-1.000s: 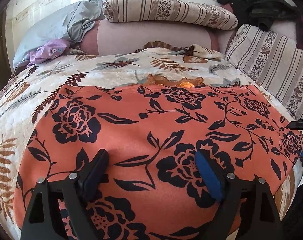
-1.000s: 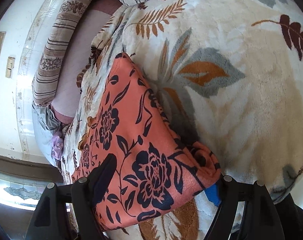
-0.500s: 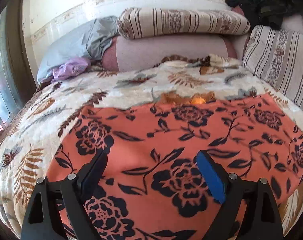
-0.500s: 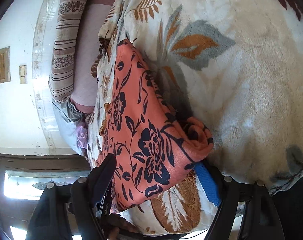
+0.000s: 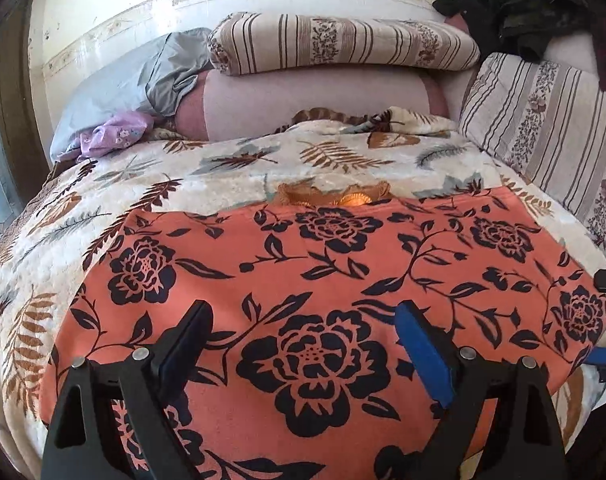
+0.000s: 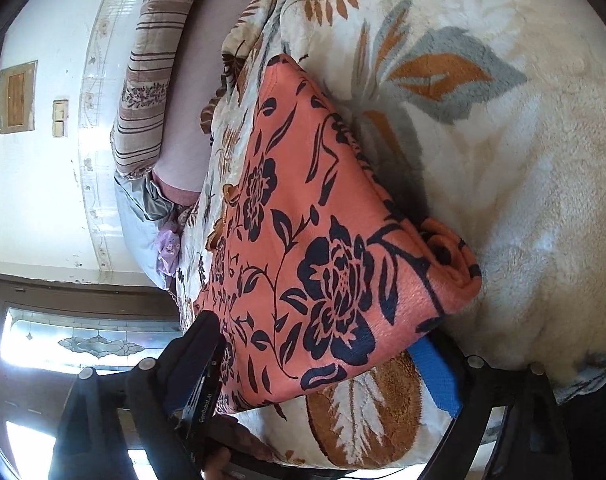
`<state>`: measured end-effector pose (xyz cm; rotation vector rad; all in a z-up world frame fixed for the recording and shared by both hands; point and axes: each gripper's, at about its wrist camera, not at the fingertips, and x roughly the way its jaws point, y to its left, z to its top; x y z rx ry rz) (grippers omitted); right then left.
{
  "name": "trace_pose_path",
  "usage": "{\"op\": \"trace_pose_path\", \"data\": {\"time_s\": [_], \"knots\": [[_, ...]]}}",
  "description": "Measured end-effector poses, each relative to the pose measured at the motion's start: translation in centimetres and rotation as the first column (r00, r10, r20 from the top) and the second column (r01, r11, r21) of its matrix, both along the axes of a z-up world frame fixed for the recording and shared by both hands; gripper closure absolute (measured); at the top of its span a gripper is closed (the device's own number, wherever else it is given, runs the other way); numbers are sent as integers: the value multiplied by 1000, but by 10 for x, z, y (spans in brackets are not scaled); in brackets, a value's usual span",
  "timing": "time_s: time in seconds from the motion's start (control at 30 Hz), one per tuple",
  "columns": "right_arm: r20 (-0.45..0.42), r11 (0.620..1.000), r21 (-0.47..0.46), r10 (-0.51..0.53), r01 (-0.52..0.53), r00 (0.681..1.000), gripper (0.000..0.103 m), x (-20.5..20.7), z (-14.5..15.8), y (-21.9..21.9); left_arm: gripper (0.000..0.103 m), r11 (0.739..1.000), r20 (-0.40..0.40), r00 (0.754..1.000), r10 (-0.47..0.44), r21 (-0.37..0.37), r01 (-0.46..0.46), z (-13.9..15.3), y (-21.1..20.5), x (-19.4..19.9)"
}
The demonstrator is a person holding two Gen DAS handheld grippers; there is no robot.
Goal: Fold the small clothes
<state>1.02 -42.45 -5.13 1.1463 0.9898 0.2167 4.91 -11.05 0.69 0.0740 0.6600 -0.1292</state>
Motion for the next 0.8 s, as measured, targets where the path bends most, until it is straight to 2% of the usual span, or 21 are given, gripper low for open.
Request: {"op": "trace_pose_path", "data": {"time_s": [0.07, 0.13, 0.2, 0.27, 0.4, 0.43, 0.5, 0.57, 0.67, 0.8], "knots": [[-2, 1000, -10, -11, 11, 1000, 9, -1, 1, 2, 10, 1000, -39, 999, -1, 10, 1, -6, -1, 4], [-4, 1000, -17, -19, 19, 1000, 9, -2, 2, 3, 10, 999, -146, 989, 10, 47, -3, -23, -4, 15], [-3, 1000, -24, -19, 19, 1000, 9, -3, 3, 5, 9, 999, -101, 995, 28, 43, -23, -19, -5, 11], [2, 1000, -25, -15, 15, 1000, 9, -4, 3, 4, 9, 999, -100, 995, 13, 53, -7, -12, -9, 10], [19, 1000, -15, -15, 15, 1000, 10, -6, 2, 3, 9, 1000, -57, 998, 22, 18, -21, -2, -6, 4], [23, 1000, -19, -11, 12, 1000, 10, -6, 2, 3, 8, 999, -78, 997, 28, 18, -26, -5, -6, 5], [31, 1000, -30, -3, 4, 1000, 10, -6, 2, 4, 8, 998, -174, 984, 30, 57, -21, -19, -8, 13], [36, 999, -39, 5, -3, 999, 10, -6, 3, 4, 8, 998, -132, 991, 27, 63, -18, -19, -9, 8], [42, 999, -53, 10, -8, 999, 10, -8, 5, 4, 8, 997, -142, 990, 13, 79, -2, -16, -10, 8], [31, 996, -89, 23, -20, 999, 10, -5, 9, 7, 8, 999, -156, 988, 16, 38, -10, -11, 2, 9]]}}
